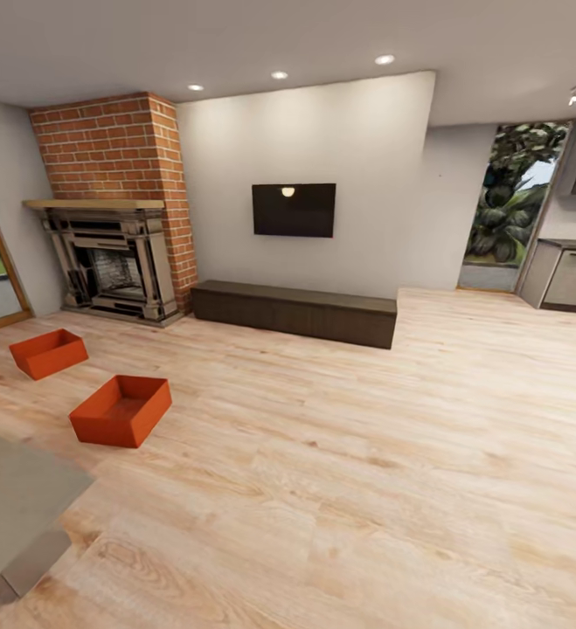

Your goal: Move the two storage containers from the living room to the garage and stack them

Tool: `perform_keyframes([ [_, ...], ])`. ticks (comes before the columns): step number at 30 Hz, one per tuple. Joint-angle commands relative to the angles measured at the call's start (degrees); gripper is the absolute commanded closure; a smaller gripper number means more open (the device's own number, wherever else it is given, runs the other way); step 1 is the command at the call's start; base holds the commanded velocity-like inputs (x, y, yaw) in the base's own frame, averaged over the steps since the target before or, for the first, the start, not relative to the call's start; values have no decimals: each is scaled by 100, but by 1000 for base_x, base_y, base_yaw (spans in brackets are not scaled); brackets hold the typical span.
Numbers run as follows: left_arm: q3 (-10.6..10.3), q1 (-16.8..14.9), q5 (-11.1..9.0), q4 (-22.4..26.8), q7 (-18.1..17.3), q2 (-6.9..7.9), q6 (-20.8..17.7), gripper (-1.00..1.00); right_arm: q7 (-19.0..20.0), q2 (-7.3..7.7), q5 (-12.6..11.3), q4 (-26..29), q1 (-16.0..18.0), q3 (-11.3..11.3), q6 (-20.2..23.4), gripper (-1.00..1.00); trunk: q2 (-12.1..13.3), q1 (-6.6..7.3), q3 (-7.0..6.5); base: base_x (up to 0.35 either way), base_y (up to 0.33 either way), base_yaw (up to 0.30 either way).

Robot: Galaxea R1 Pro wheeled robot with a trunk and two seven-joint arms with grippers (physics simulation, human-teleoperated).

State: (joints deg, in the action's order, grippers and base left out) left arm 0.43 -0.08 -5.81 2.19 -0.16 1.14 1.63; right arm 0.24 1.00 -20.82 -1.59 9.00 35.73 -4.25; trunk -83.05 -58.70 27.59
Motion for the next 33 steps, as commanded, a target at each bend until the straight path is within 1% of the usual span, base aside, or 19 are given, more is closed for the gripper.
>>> perform_keyframes([
  [1, 0, -1, -58, 1, -2, 0, 12, -100, 3, -3, -51, -17, 6, 48, -32, -100, -2, -3, 5, 325, 0, 0],
  [33, -2, -1, -61, 1, -2, 0, 13, -100, 3, 6, -54, -17, 6, 48, -24, -100, -2, -3, 5, 325, 0, 0],
])
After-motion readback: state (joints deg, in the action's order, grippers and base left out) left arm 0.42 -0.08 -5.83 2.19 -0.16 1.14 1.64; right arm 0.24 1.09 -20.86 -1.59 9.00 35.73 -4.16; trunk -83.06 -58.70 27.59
